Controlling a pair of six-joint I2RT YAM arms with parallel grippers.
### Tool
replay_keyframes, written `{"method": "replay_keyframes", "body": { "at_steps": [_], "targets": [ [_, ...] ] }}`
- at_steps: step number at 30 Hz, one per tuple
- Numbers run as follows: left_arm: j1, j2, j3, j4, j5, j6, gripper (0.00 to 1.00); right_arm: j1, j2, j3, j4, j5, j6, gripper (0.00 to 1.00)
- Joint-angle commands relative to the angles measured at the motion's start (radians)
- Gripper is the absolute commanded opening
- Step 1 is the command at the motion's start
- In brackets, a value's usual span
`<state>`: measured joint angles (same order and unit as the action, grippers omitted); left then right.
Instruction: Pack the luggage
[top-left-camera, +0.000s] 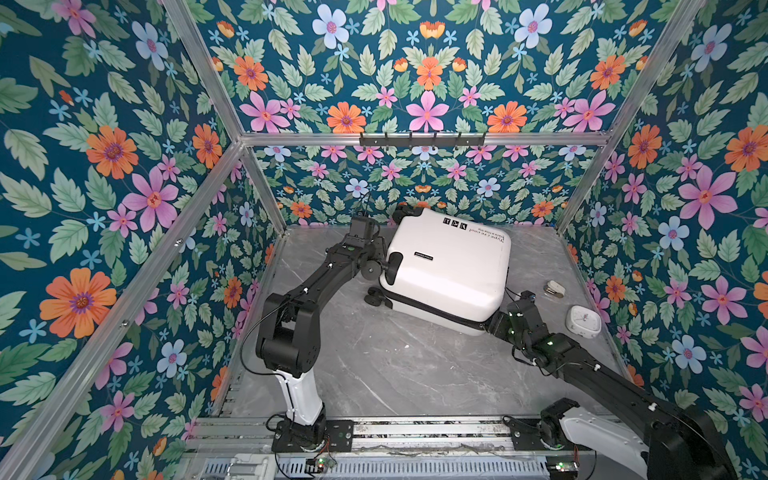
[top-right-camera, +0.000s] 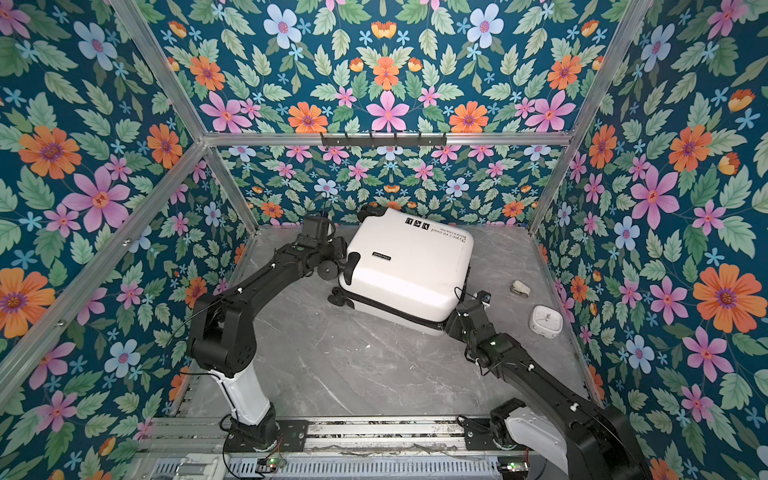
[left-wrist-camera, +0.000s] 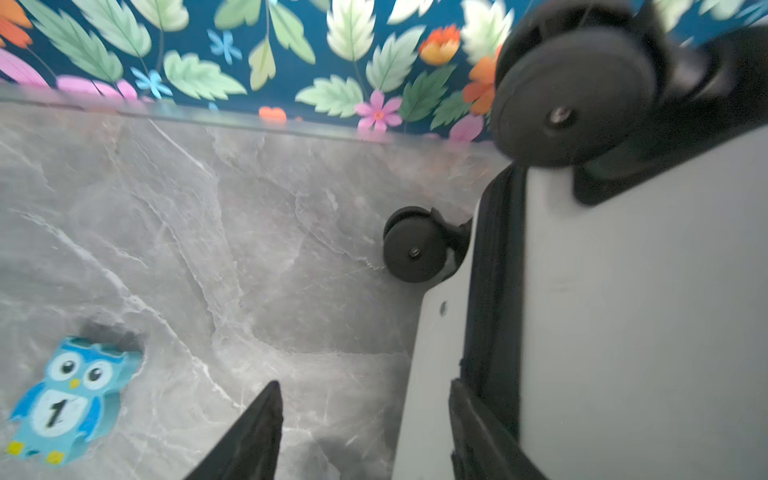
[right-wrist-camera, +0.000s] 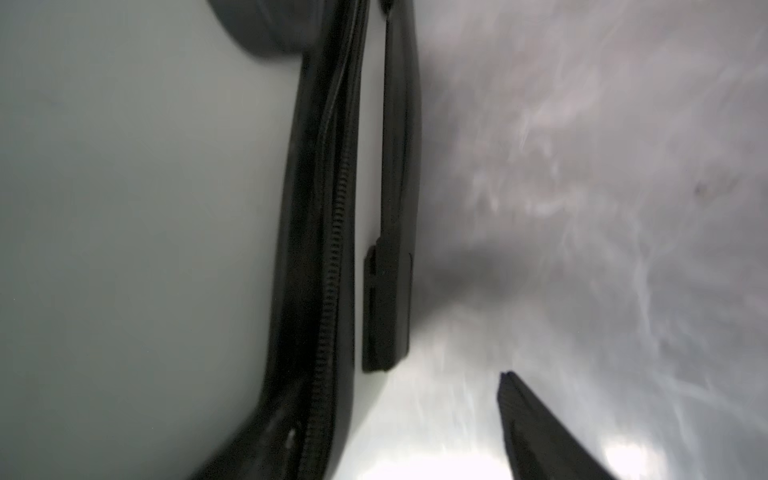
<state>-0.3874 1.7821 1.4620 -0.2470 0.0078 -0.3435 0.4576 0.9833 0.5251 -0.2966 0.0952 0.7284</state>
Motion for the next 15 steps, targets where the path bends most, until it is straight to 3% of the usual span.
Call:
{"method": "replay_keyframes", "body": {
  "at_steps": [1, 7, 15],
  "targets": [
    [-0.028, -0.072, -0.010, -0.061, 0.231, -0.024, 0.65, 0.009, -0.067, 0.059, -0.011, -0.388, -0.125, 0.80],
    [-0.020, -0.226, -0.101, -0.141, 0.139, -0.011, 0.67, -0.145, -0.141, 0.120, -0.077, -0.441, -0.149, 0.84],
    [0.008, -0.355, -0.171, -0.222, 0.061, 0.001, 0.68, -0.179, -0.033, 0.314, -0.072, -0.447, -0.206, 0.86]
  ]
}}
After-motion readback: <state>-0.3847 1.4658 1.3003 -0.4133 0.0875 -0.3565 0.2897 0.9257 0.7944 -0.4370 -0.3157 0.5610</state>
